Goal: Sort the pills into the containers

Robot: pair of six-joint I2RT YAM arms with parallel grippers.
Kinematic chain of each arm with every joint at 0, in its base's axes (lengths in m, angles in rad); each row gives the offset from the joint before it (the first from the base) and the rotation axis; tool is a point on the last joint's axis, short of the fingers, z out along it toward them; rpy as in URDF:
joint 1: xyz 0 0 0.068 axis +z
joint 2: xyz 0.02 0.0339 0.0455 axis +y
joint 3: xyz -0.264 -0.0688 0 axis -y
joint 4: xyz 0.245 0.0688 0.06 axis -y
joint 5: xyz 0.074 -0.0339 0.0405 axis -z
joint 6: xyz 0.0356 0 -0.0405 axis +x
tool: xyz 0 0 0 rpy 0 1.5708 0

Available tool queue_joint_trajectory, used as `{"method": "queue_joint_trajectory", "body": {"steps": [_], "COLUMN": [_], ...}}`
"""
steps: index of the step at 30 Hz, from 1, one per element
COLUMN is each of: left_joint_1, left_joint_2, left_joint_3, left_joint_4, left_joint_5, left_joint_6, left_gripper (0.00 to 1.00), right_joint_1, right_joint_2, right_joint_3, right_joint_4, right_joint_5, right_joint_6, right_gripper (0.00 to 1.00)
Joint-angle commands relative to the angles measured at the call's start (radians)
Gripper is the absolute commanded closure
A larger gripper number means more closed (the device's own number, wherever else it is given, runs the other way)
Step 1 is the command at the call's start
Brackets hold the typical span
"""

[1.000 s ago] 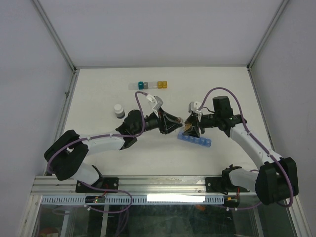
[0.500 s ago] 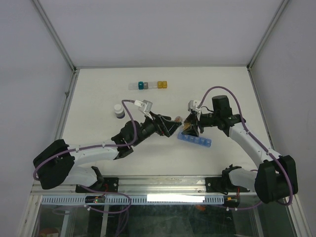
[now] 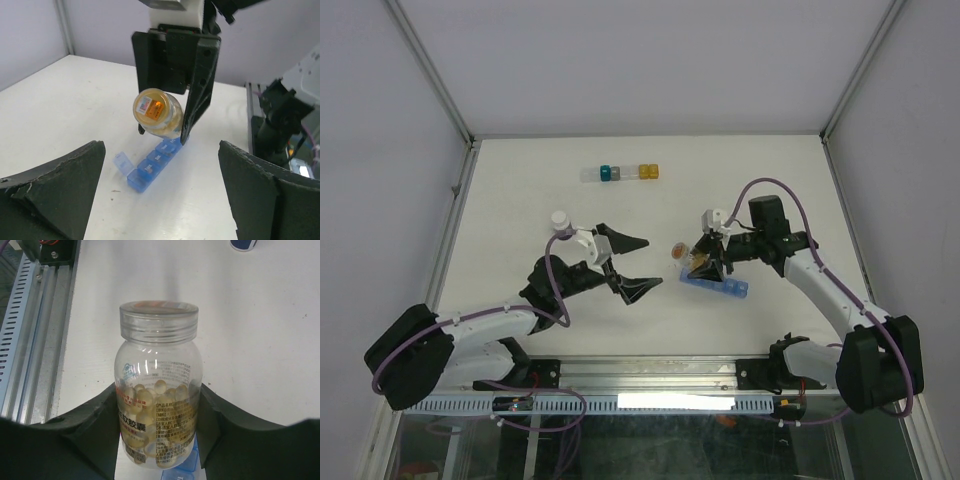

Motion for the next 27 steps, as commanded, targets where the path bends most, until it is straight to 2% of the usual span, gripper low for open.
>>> {"method": "queue_joint_trajectory", "body": {"steps": [1,5,7,13,18,22,27], "left_joint_1": [0.014,0.016,0.021,0.029,0.031,0.032,0.032], "left_joint_2": [0.094,0.195,0.241,0.326,0.382,0.399,0.413], "left_joint_3": [0.041,0.117,0.152,0.227,0.238,0.252,0.267], "left_joint_4": [0.162,0.153,0.146,0.145,0.193,0.199,0.200], "left_joint_5": [0.238,0.257,0.257,0.247,0.291,0.335,0.351], "left_joint_6": [0.254,0.305,0.305,0.270,0.226,0.195,0.163], "left_gripper": [0.01,0.05,0.11,0.26,0.30,0.42,0.44], "right_joint_1": [-0.005,-0.008,-0.008,-0.008,-0.008,-0.007,-0.007], "right_joint_2": [-0.039,-0.029,-0.022,-0.004,0.006,0.016,0.022], "right_joint_3": [0.038,0.036,0.037,0.039,0.038,0.041,0.041], "right_joint_4": [-0.025,-0.036,-0.048,-0.065,-0.070,-0.072,-0.073], "right_joint_5": [-0.072,-0.082,-0.083,-0.067,-0.061,-0.059,-0.055], "right_joint_6": [-0.085,-0.102,-0.114,-0.142,-0.151,-0.154,-0.155], "right_gripper": [1.00,1.00,1.00,1.00,1.00,1.00,1.00]}}
